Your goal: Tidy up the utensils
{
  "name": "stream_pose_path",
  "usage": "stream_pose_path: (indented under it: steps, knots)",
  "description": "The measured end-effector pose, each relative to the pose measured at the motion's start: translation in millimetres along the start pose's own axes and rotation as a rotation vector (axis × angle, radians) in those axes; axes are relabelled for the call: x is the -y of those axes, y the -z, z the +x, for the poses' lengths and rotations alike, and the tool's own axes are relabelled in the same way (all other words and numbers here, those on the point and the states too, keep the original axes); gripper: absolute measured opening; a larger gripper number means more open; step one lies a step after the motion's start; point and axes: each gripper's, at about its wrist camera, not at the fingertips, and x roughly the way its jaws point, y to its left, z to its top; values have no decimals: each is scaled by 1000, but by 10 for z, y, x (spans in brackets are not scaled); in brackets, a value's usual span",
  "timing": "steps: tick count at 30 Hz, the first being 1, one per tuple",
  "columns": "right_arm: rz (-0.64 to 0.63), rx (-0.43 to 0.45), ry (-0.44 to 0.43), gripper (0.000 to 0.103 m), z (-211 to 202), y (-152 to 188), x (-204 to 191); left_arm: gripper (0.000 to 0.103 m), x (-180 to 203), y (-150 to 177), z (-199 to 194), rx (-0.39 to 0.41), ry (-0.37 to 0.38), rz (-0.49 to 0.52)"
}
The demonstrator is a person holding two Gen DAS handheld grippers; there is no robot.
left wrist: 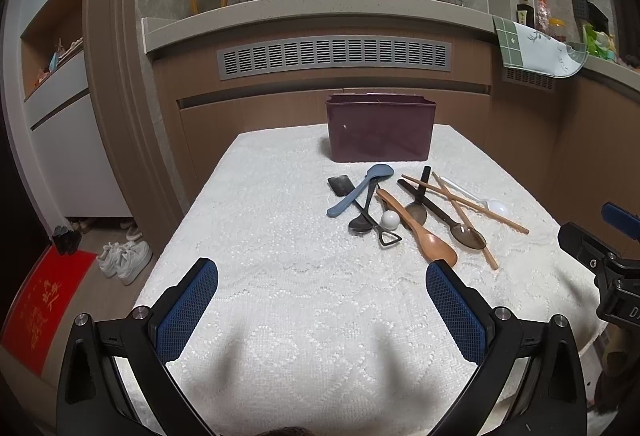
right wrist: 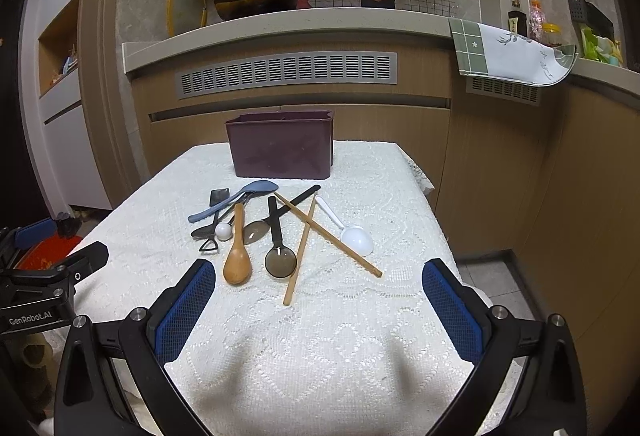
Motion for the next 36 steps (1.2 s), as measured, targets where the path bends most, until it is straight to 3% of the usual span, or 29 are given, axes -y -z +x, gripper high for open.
stream_pose_path:
  steps: [36]
  knots:
    - [-2, -15, -12, 103, 42, -2, 4, 103, 6, 5, 66, -27, 2, 5]
